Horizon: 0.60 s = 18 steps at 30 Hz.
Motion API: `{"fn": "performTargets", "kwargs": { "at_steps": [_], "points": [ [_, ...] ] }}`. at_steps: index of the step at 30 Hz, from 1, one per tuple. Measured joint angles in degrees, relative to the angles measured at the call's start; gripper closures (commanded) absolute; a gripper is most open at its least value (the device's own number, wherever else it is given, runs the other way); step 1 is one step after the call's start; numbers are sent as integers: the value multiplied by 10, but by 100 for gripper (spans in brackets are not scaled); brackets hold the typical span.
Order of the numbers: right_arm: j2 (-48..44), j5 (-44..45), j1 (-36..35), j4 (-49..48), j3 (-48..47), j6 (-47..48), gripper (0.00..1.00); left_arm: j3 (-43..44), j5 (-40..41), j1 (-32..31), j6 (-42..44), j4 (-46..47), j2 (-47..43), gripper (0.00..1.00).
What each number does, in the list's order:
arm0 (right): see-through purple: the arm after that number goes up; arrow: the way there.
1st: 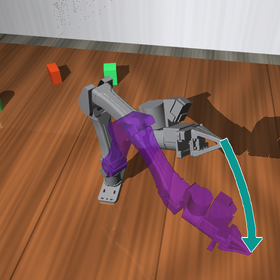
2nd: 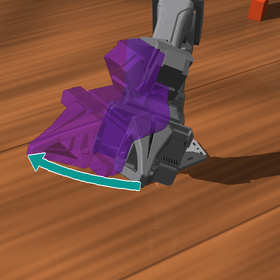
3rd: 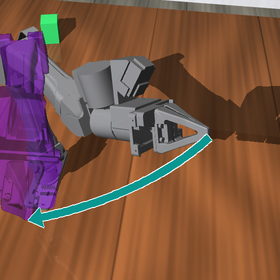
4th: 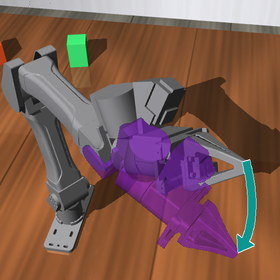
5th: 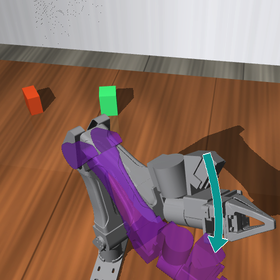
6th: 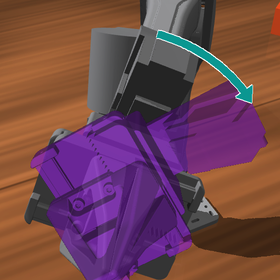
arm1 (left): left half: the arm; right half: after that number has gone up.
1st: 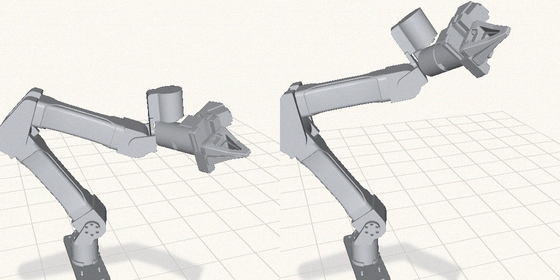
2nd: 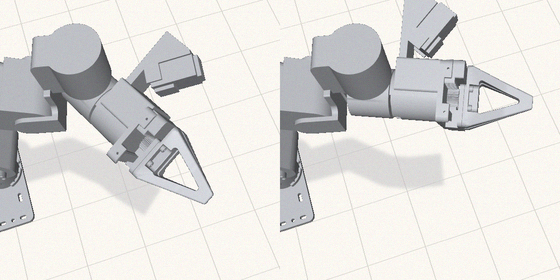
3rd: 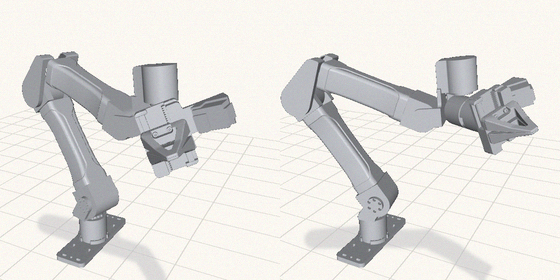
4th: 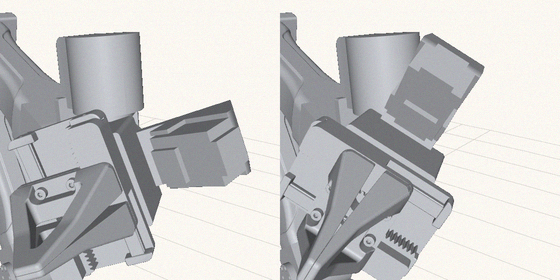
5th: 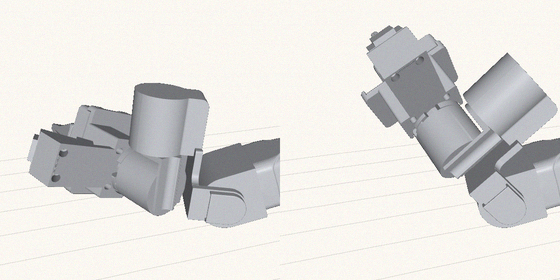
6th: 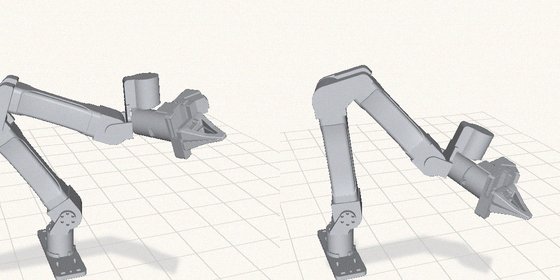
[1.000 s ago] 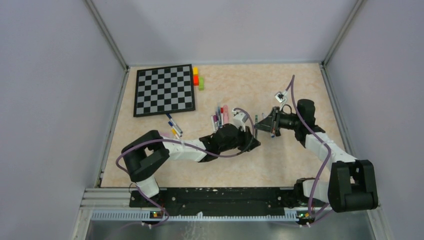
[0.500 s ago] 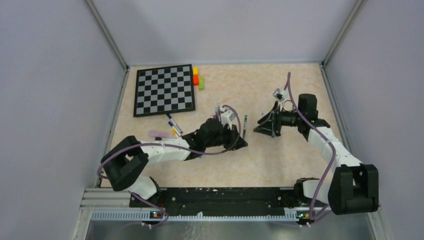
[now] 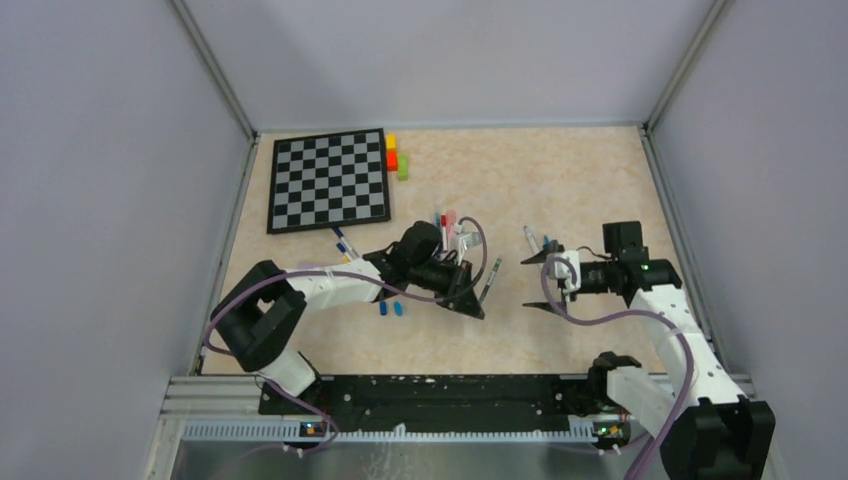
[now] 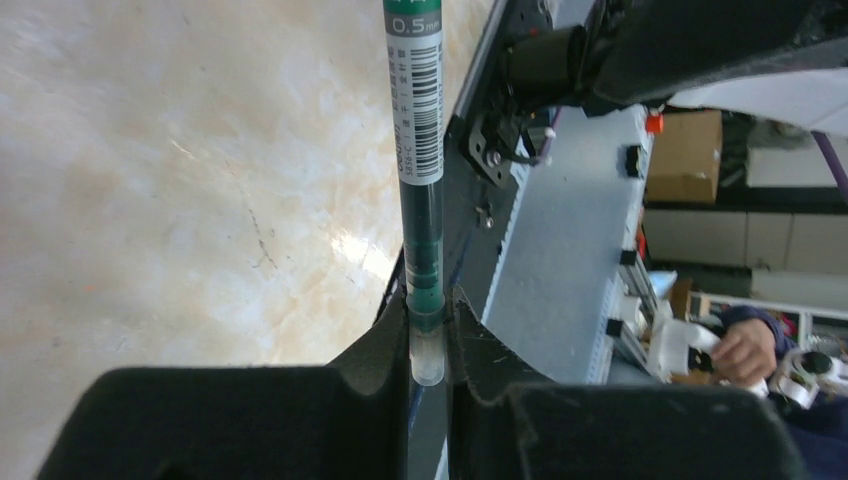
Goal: Open the pen caps
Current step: Pick up the pen from the center of the board.
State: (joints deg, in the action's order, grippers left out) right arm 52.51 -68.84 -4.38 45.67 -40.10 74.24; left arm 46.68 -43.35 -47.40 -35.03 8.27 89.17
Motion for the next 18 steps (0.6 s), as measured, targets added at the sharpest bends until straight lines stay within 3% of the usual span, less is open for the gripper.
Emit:
{"fn": "performTargets", "kwargs": {
  "at_steps": [7,18],
  "points": [
    [32,23,-19,76,-13,209,29,42,-73,-5,8,-27,61,99],
    [51,148,-146,69,-21,297,46,96,-132,-31,6,-23,135,98]
  ]
}}
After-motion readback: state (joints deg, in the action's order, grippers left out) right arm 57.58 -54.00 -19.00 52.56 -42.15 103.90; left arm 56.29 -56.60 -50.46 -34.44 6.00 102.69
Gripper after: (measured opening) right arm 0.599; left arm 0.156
